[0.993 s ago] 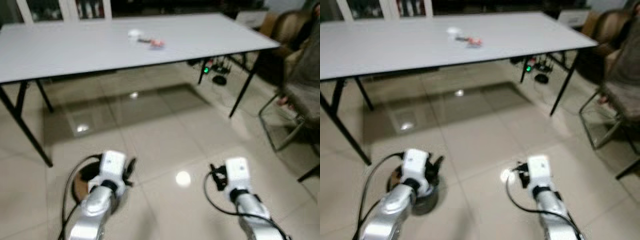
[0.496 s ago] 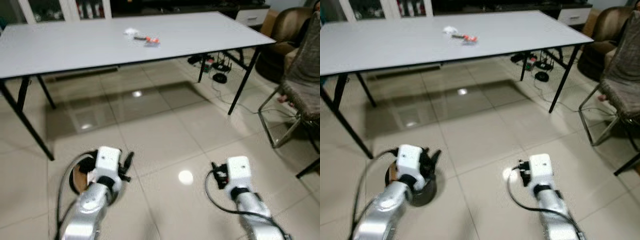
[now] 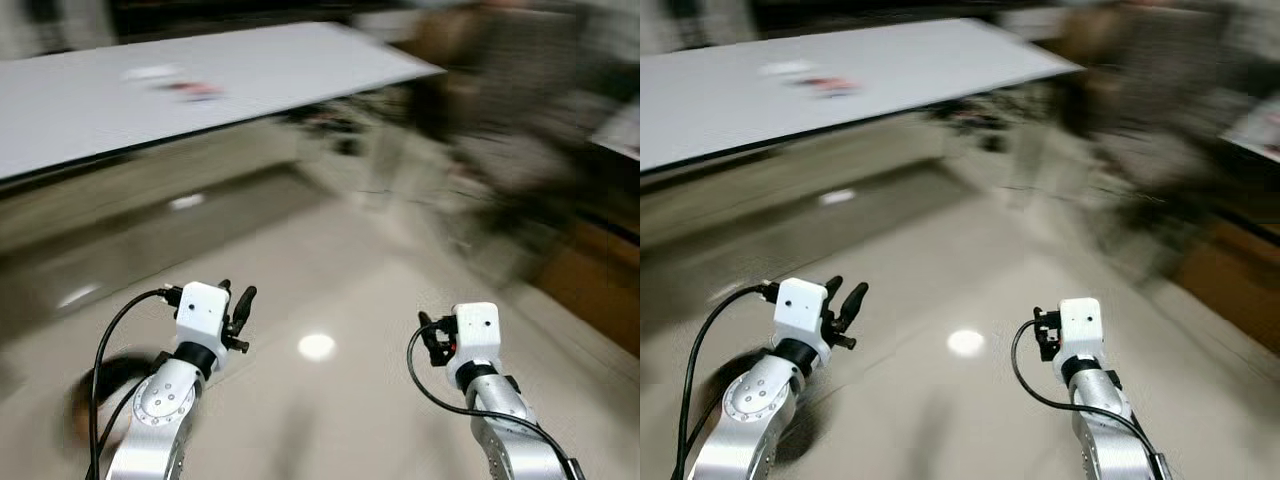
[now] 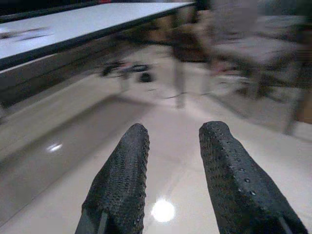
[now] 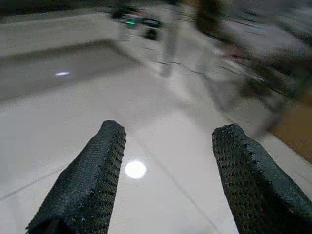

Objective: Picking trash to rubbish bin

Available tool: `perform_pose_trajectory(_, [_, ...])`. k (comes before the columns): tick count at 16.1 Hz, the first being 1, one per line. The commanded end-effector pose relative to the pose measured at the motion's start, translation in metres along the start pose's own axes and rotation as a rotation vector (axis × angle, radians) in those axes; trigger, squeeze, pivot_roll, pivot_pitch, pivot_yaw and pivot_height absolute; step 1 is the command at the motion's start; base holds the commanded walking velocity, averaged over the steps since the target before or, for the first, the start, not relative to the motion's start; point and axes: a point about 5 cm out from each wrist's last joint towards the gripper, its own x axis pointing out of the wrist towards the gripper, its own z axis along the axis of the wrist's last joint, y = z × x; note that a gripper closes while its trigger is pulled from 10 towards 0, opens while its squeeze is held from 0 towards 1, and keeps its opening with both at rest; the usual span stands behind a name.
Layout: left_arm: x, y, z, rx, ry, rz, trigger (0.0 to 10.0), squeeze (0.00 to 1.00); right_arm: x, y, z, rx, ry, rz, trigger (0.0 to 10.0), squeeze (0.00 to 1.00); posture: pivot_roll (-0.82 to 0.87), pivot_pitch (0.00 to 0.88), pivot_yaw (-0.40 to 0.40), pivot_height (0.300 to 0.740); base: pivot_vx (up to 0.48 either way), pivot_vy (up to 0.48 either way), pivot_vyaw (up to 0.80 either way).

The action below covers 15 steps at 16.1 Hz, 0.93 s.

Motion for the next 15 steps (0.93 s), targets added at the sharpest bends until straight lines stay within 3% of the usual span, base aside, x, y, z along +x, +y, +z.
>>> perform_pose_trajectory(1, [0.003,-0.004,0.007,0.004,-0.024,-0.016,10.0,0.0,0.002,-0.005,0.003,0.007,-0.009,-0.016,10.0,0.0,-0.01,0.015,-0.056,0.74,0.382,0.0,-0.44])
perform_pose_trajectory(7, [0.0,-0.001,0.005,-0.025,-0.001,0.022,10.0,0.0,0.0,0.011,0.01,0.015,-0.047,0.033,10.0,0.0,-0.01,0.016,-0.054,0.74,0.418,0.0,0.0])
perform_pose_trajectory(10, [-0.002,0.002,0.005,-0.033,0.0,0.052,10.0,0.0,0.002,0.016,0.014,-0.026,-0.057,0.081,10.0,0.0,0.0,0.011,-0.072,0.74,0.428,0.0,0.0])
perform_pose_trajectory(15, [-0.004,0.01,0.008,-0.027,-0.007,0.088,10.0,0.0,0.011,0.017,0.027,-0.039,-0.09,0.096,10.0,0.0,0.02,0.004,-0.085,0.74,0.425,0.0,0.0])
